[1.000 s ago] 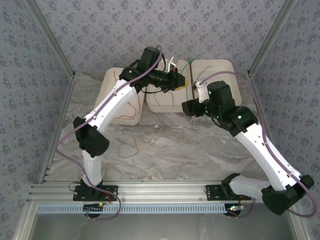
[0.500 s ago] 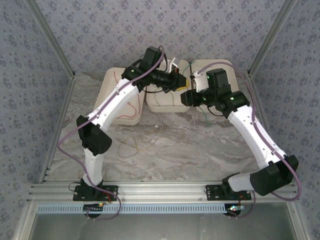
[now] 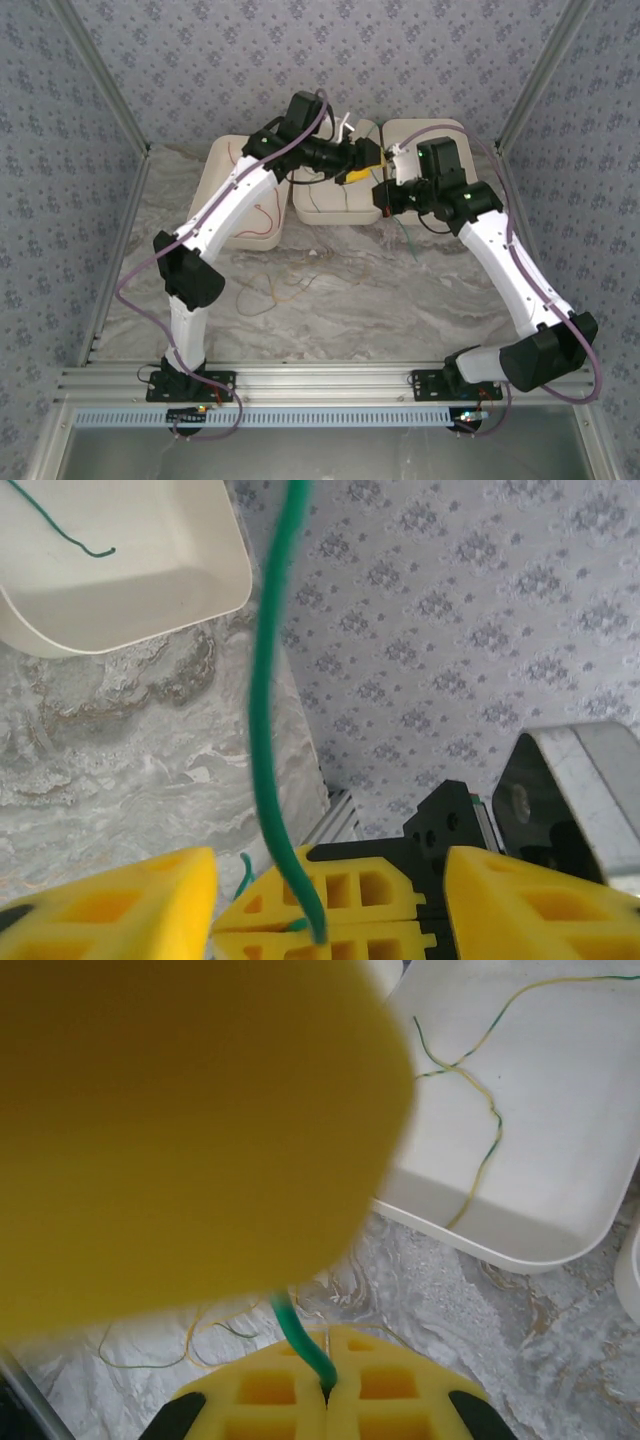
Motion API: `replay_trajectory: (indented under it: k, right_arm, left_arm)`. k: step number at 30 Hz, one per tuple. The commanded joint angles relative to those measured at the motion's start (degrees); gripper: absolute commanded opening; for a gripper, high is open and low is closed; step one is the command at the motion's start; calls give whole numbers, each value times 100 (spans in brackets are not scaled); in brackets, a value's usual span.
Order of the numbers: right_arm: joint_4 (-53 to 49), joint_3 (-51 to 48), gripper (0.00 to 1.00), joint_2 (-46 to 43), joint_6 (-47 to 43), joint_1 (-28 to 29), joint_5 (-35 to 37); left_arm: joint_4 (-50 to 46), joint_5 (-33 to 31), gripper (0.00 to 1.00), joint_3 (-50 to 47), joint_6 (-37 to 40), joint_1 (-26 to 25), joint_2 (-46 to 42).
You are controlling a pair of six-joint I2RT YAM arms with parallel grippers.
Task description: Untangle the cables
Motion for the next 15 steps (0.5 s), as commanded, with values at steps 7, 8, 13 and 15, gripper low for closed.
replay_trajectory:
  k: [7,8,13,15]
  right_arm:
    - [-500,669,0,326,-56,-843,811]
    - [-531,797,0,459,-46,-945,984]
    - [-621,1587,0,1422,-228,-1296,2422]
    - [-451,1887,0,1859,-322,-1462,2742]
  left_arm:
    - [-413,-1615,78,-130,203,403,-832]
    - [-467,-1819,78,-247,284,403,-955]
    - [-362,-2133,77,-1314,391,416,-1539]
    - [-199,-2174,76,-1869,360,415,-1798]
